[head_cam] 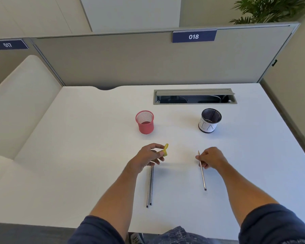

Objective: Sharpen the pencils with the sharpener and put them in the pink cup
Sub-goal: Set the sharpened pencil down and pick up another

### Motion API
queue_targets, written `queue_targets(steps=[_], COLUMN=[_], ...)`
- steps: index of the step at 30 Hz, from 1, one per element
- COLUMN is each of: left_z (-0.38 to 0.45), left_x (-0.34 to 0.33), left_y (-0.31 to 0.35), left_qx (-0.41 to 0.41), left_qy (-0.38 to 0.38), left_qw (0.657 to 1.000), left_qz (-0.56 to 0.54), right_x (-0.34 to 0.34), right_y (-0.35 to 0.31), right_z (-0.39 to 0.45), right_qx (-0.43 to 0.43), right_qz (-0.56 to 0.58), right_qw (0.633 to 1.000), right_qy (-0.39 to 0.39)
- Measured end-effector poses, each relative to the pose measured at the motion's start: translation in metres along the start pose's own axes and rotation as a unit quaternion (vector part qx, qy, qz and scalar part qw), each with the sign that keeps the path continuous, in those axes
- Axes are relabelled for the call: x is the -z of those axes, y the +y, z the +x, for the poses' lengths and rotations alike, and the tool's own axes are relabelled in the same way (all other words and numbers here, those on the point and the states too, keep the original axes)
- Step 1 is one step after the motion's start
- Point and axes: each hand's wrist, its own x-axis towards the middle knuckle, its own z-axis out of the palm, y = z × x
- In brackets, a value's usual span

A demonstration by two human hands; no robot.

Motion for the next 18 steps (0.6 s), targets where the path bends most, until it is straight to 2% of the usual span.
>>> queue_targets(steps=[8,11,18], left_z=[0.002,0.000,-0.005], left_x=[0.006,0.006,0.006], left_y=[0.000,0.001,-0.002], left_qx=[-0.002,-0.003,-0.002], left_qy=[0.008,0.008,0.010], left_qw=[1.000,1.000,1.000], left_qz=[-0.012,-0.012,-0.008], right_x=[-0.056,-0.058,-0.034], right_y=[-0.026,-0.030,-0.016], right_z=[-0.024,-0.026,-0.026], right_qx=[0.030,0.030,0.003], right_qz=[-0.016,-0.053,-0.150], right_qw=[0.998,0.998,0.985], right_qy=[-0.054,-0.030,0.082])
